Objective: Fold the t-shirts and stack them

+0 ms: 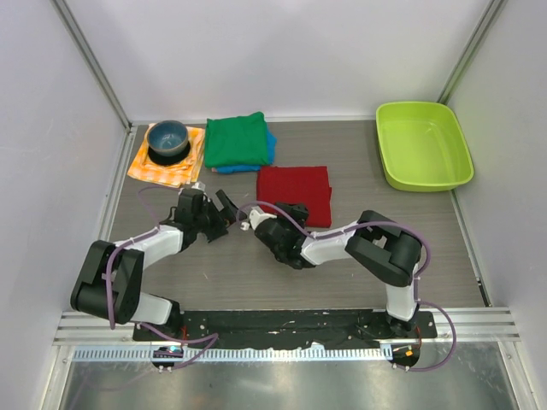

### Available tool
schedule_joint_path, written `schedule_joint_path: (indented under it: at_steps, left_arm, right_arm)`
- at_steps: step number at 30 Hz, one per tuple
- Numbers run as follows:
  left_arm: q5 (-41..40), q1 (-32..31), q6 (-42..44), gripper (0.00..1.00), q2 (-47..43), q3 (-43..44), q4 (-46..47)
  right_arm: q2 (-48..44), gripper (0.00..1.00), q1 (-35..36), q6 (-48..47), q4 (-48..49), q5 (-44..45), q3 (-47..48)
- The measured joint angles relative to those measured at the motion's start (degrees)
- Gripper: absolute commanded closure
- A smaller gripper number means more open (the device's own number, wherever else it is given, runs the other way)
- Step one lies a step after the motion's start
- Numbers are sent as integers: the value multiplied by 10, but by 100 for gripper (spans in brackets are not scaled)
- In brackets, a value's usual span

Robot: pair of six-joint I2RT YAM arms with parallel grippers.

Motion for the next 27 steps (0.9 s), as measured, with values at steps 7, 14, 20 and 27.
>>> schedule_joint_path:
  at_steps: [7, 14, 20, 27]
  left_arm:
    - [26, 18, -5, 0, 18, 0, 28]
    - [43, 22, -13, 0, 25, -3, 49]
    - [73, 18, -45, 0, 25, -26, 89]
    - [141, -9, -166, 0, 68, -83, 248]
  right_arm:
    - [16, 74, -53, 22, 9, -38, 15]
    - [30, 99, -68, 57, -34, -59, 26]
    - [-11, 99, -54, 97, -93, -74, 20]
    - [-111, 99, -16, 130, -167, -75, 6]
